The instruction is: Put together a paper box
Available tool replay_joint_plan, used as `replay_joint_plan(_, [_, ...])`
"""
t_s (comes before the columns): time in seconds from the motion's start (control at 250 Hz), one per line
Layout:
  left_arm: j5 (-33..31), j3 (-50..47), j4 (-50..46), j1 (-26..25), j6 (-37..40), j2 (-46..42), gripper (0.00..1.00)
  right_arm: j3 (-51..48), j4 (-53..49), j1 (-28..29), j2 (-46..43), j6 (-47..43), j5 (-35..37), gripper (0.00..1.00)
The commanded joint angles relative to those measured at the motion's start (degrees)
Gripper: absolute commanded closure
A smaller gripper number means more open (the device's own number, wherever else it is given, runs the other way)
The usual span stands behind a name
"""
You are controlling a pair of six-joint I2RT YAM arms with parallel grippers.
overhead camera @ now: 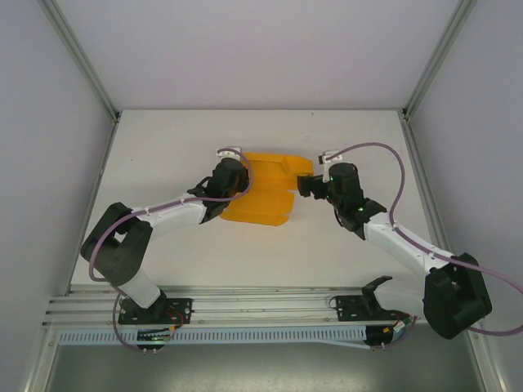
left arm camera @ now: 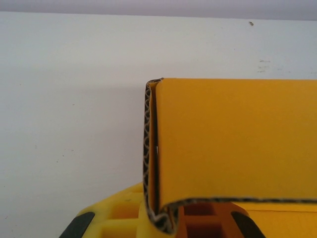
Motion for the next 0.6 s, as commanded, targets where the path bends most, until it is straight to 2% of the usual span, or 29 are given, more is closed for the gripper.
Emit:
replay_joint_plan(0.0, [-0.56,2.01,-1.37,-0.17,1.21,-1.81,1.00,-1.80,-7.86,-1.43,0.44,0.85,-1.93,0.01])
replay_joint_plan(0.08, [0.22,2.20,-1.54,-0.11,1.06,-1.78,1.00,-1.74,-6.79,-1.79,2.29,1.52,-1.58,0.01])
replay_joint_plan(0.316, [2.25,1.96,-0.88,-0.13,0.58,-1.77,1.00,1.07,5.48,-2.14,11.30,1.99,-0.97,0.01])
replay_joint_plan(0.596, [3.76,1.94,-0.84,-0.28,0.43,-0.31,1.00,5.15,11.72,-0.91,14.92,-0.52,-8.61,0.01])
